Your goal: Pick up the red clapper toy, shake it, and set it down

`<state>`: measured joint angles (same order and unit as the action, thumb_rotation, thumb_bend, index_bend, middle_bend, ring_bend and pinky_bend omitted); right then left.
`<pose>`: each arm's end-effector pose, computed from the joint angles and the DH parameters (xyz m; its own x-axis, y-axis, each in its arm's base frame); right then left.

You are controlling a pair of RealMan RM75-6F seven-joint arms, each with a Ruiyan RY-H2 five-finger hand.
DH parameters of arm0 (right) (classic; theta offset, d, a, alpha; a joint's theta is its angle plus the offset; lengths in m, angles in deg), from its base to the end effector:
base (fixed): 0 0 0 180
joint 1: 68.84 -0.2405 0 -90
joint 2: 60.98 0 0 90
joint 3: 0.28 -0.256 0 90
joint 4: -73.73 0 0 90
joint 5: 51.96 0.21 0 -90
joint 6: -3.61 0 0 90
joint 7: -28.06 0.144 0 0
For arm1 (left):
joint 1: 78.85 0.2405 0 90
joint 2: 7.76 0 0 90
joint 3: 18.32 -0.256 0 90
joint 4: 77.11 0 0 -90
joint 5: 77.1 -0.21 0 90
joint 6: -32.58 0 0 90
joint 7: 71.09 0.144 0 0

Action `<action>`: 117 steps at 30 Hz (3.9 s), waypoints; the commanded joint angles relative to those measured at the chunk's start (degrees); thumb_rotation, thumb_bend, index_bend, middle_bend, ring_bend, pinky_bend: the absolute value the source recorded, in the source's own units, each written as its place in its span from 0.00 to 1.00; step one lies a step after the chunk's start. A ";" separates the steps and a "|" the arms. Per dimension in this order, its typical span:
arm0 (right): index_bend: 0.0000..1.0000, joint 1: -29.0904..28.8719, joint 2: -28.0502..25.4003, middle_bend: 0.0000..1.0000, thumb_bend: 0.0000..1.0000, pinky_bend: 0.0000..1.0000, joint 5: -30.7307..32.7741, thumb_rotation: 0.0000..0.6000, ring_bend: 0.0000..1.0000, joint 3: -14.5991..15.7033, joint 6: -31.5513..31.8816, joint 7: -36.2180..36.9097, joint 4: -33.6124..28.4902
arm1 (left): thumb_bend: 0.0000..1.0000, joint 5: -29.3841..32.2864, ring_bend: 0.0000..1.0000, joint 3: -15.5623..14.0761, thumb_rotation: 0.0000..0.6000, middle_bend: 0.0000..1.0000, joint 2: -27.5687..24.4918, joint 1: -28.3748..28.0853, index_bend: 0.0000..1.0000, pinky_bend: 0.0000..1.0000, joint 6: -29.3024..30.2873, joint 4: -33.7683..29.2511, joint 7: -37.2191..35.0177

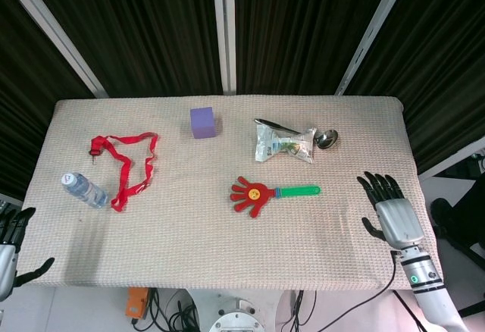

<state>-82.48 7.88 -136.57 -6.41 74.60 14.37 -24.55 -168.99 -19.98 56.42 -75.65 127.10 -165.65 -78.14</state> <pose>-0.2559 -0.2289 0.1001 0.4599 -0.1304 0.8783 -0.8810 -0.1900 0.4332 -0.3262 0.1196 0.1696 0.3449 -0.0261 0.9383 0.9386 0.0128 -0.3447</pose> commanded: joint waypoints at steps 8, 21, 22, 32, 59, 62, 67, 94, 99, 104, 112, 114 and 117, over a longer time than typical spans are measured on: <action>0.00 -12.59 3.80 0.00 0.24 0.00 11.77 1.00 0.00 -5.08 -14.00 -11.71 -5.86 | 0.14 -0.16 0.00 -0.06 1.00 0.08 -0.12 0.44 0.04 0.00 0.44 -0.03 -0.48; 0.00 -23.39 16.32 0.00 0.23 0.00 29.64 1.00 0.00 -5.94 -17.60 -24.20 1.20 | 0.14 -0.21 0.00 -0.08 1.00 0.08 -0.04 0.87 0.04 0.00 0.69 0.42 -1.03; 0.00 -24.05 17.11 0.00 0.23 0.00 30.83 1.00 0.00 -6.02 -17.77 -24.55 1.96 | 0.14 -0.25 0.00 -0.09 1.00 0.08 -0.04 0.88 0.04 0.00 0.68 0.42 -1.03; 0.08 -28.75 23.89 0.00 0.23 0.00 37.63 1.00 0.00 -6.51 -17.62 -24.00 8.70 | 0.14 -0.03 0.00 -0.15 1.00 0.08 0.29 0.87 0.04 0.00 0.12 0.85 -1.83; 0.30 -31.66 33.17 0.05 0.26 0.00 39.25 1.00 0.00 -5.77 -11.89 -23.67 16.92 | 0.14 0.09 0.00 -0.14 1.00 0.08 0.42 1.80 0.04 0.00 0.97 2.36 -3.89; 0.32 -31.72 33.46 0.05 0.26 0.00 39.54 1.00 0.00 -5.79 -11.90 -23.65 17.37 | 0.14 -0.07 0.00 -0.18 1.00 0.08 0.38 1.80 0.04 0.00 0.97 2.28 -3.85; 0.37 -31.79 33.71 0.06 0.25 0.00 40.35 1.00 0.00 -5.89 -11.72 -24.01 17.46 | 0.14 -0.26 0.00 -0.21 1.00 0.08 0.39 1.76 0.04 0.00 0.91 2.20 -3.82; 0.87 -26.44 33.50 0.46 0.33 0.37 27.52 1.00 0.24 -6.71 -8.30 -4.41 19.15 | 0.14 -0.87 0.00 -0.31 1.00 0.07 0.64 1.59 0.04 0.00 0.86 2.74 -5.04; 0.89 -24.90 32.45 0.50 0.33 0.56 24.78 1.00 0.31 -7.42 -8.00 1.65 17.61 | 0.14 -0.89 0.00 -0.27 1.00 0.07 0.77 1.53 0.04 0.00 0.83 2.85 -5.28; 0.92 -23.52 32.20 0.55 0.34 0.71 20.29 1.00 0.41 -7.84 -5.95 7.62 16.86 | 0.14 -0.75 0.00 -0.24 1.00 0.07 0.70 1.46 0.04 0.00 0.65 2.78 -5.19; 0.94 -21.85 30.64 0.60 0.35 0.92 17.74 1.00 0.59 -9.07 -4.87 13.75 14.34 | 0.14 -0.84 0.00 -0.24 1.00 0.07 0.73 1.24 0.04 0.00 0.36 2.33 -4.73; 0.94 -21.54 30.39 0.60 0.35 0.95 17.84 1.00 0.63 -9.35 -4.95 14.68 13.98 | 0.14 -0.86 0.00 -0.22 1.00 0.07 0.75 1.21 0.04 0.00 0.35 2.24 -4.58; 0.94 -20.92 29.81 0.61 0.35 0.98 18.72 1.00 0.69 -10.21 -5.56 17.08 12.96 | 0.14 -0.90 0.00 -0.21 1.00 0.07 0.68 1.20 0.04 0.00 0.40 2.04 -4.37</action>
<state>-103.79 38.08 -118.32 -16.10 69.38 30.35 -11.00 -169.89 -20.19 57.10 -74.45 127.50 -163.62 -82.50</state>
